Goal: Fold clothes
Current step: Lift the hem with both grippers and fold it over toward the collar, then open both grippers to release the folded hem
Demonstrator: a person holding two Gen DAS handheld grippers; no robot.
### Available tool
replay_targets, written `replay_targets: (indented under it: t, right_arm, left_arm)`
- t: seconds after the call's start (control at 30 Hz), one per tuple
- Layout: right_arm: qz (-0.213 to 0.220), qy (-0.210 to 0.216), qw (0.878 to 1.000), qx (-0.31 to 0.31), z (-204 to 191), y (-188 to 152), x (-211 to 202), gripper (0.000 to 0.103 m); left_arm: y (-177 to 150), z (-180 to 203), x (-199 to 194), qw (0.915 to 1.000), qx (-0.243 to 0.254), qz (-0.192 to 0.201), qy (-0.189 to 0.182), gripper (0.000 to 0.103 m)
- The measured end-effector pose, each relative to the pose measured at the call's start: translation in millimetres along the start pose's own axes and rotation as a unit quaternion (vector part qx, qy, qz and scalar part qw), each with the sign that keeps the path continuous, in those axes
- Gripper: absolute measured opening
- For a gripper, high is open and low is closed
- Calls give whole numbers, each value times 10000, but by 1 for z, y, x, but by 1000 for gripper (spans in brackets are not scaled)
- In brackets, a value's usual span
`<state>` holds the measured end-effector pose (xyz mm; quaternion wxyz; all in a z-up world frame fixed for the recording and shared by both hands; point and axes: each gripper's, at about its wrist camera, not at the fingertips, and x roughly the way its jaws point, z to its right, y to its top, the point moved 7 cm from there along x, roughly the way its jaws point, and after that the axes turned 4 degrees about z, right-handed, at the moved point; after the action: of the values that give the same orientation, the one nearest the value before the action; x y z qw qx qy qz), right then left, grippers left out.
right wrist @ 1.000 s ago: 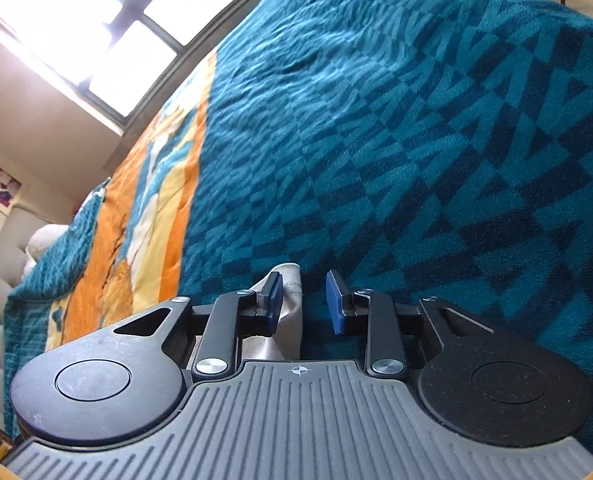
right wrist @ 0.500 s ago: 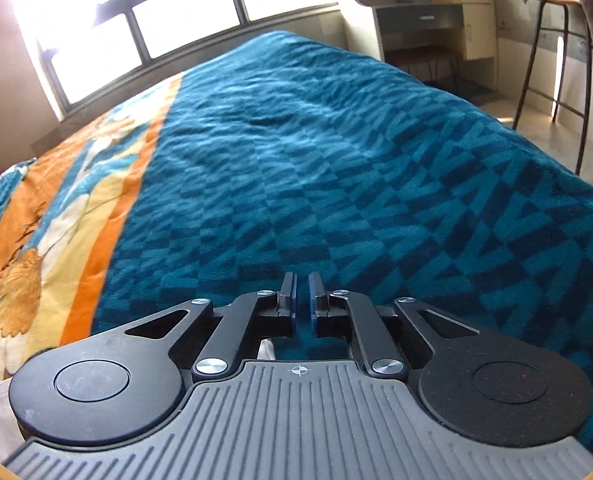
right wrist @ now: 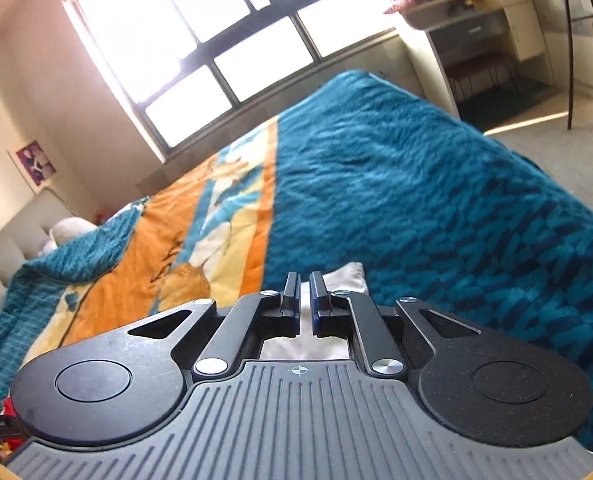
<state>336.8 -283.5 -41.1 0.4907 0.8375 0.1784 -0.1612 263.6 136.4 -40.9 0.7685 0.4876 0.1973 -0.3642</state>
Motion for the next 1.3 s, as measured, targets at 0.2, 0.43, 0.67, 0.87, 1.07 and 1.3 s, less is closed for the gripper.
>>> replay_targets:
  t: [0.2, 0.43, 0.67, 0.87, 1.07, 1.3]
  right_arm:
    - [-1668, -370, 9839, 523, 39, -51, 48, 52]
    - [-2372, -123, 9673, 888, 75, -112, 76, 14]
    - [-1123, -2198, 9620, -1167, 82, -92, 32, 12]
    - [-1821, -686, 9772, 847, 105, -106, 56, 13]
    - [-1983, 356, 9693, 1410, 87, -115, 69, 29]
    - [-1967, 534, 9762, 734, 49, -117, 78, 31]
  left_arm:
    - [-65, -12, 53, 9963, 60, -711, 488, 39]
    - [-125, -12, 96, 9928, 374, -934, 646, 29]
    - [-132, -18, 96, 9902, 382, -950, 953, 19]
    - [-134, -18, 95, 9890, 423, -958, 1043, 19]
    - [-135, -17, 95, 9878, 464, -966, 1132, 19]
    - [-135, -18, 95, 9877, 445, -961, 1147, 19]
